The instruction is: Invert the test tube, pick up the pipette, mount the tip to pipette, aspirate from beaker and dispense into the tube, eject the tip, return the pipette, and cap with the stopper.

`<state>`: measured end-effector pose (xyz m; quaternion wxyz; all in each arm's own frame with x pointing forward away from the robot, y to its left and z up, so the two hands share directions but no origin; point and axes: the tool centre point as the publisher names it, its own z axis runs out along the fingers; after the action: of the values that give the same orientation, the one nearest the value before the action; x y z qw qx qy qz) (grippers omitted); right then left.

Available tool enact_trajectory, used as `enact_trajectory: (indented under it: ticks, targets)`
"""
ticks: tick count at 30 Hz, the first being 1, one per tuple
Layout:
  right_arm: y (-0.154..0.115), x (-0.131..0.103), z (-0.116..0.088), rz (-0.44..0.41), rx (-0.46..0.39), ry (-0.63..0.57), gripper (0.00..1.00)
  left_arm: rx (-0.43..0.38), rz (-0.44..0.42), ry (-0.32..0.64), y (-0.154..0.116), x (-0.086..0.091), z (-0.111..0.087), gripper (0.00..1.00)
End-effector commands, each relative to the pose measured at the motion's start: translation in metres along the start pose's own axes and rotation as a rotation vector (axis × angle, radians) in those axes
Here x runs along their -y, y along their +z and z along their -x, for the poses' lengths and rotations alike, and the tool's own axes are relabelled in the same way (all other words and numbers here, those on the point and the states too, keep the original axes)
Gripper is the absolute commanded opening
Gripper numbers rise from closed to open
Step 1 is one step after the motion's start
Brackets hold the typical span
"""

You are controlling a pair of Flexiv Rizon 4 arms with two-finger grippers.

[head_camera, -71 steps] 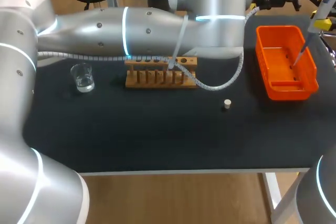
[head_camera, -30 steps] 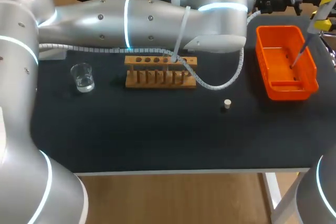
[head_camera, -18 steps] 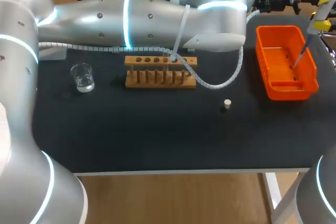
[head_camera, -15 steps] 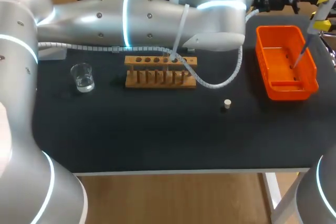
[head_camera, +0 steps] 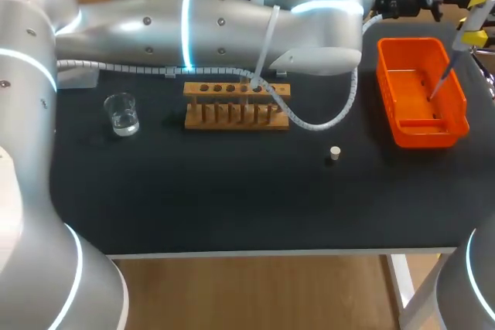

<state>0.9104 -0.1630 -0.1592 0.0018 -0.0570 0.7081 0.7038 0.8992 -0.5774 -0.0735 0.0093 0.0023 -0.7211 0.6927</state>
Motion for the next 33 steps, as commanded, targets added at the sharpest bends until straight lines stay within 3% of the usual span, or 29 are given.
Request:
enact_trajectory:
  ticks: [1,33]
  targets:
    - [0.000,-0.006,0.001,0.000,-0.003,-0.001,0.00,0.014,-0.002,-0.002,0.004,-0.009,-0.003,0.00]
    - [0.000,-0.006,0.001,0.000,-0.003,-0.001,0.00,0.033,0.003,-0.021,0.000,-0.017,-0.003,0.00]
